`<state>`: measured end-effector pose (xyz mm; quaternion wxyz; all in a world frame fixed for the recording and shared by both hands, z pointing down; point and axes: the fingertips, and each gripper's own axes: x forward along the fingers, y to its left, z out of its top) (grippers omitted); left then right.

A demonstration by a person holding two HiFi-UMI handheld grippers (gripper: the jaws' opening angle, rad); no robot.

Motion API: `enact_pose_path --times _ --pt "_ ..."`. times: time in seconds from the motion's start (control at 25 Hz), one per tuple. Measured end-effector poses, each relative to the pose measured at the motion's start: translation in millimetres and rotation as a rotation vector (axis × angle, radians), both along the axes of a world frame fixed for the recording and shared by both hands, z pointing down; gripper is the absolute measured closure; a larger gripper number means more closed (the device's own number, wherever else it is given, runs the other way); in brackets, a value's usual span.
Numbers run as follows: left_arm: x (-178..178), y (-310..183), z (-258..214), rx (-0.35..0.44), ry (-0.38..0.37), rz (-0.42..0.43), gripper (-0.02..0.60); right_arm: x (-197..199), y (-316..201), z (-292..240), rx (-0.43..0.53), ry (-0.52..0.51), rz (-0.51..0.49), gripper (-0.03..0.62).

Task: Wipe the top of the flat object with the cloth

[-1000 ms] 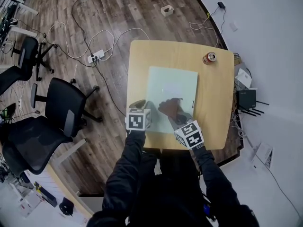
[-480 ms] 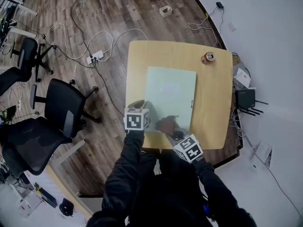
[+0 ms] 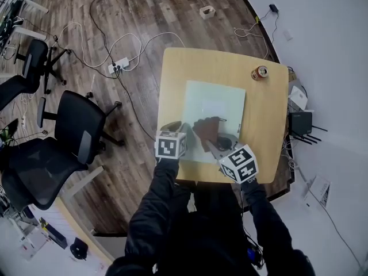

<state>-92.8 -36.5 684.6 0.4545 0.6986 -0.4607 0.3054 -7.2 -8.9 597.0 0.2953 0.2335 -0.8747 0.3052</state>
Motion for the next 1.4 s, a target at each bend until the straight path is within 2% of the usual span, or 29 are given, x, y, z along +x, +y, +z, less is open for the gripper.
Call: enact_pose_path --times 0.24,0.44,0.64,1.12,1.28,1.4 --pt "1 -1 -1 -0.015 0.028 0.026 0.492 -33 -112 -5 0.095 -0.003 0.079 0.52" --pt "-1 -1 1 -0.021 0.051 0.043 0.492 -59 -153 20 0.09 0.055 0.088 0.52" --pt "-2 -2 3 -0.022 0.057 0.039 0.492 -68 -131 52 0.016 0.099 0.05 0.519" --pt "-7 0 2 -0.02 0.067 0.035 0.492 -66 -53 61 -0.082 0.057 0.056 0.52" --pt "-8 -1 2 -0.02 0.069 0.035 0.492 -62 -30 61 -0.124 0.043 0.106 0.52" --pt "-6 0 3 -0.014 0.078 0.045 0.492 -57 -14 62 -0.162 0.025 0.197 0.519"
